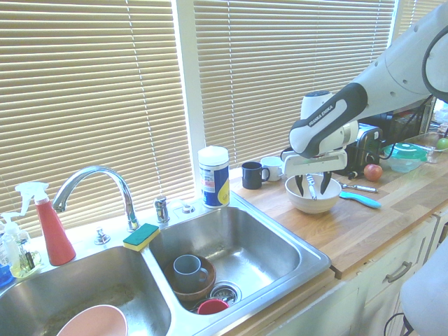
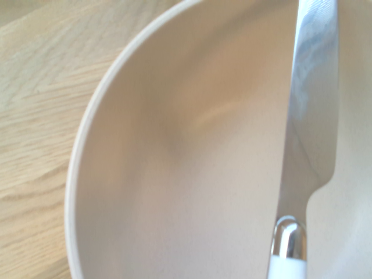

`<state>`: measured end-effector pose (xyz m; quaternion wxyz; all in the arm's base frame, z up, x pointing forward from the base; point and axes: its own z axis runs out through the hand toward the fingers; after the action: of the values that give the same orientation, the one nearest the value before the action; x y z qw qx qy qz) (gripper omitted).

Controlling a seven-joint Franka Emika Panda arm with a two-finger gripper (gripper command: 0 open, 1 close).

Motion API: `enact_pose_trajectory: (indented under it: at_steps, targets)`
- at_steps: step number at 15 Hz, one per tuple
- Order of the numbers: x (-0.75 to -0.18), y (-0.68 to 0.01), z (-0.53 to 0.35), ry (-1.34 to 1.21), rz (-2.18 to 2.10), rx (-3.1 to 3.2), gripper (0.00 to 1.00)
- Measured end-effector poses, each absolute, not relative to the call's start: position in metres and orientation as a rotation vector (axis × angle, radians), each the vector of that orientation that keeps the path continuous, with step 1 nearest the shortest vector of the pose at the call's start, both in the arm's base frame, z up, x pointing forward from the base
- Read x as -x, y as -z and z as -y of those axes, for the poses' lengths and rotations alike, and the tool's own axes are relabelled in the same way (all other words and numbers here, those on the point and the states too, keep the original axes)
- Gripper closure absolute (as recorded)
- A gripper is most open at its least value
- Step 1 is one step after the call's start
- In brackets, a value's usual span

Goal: Put the knife into the sink

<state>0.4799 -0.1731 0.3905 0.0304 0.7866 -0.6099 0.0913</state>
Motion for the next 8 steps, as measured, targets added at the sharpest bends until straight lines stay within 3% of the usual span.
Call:
enact_pose_trajectory:
  at_steps: [8]
  targets:
    - [-0.4822, -0.3862, 0.1735, -0.27, 1.875, -2.425, 1.0]
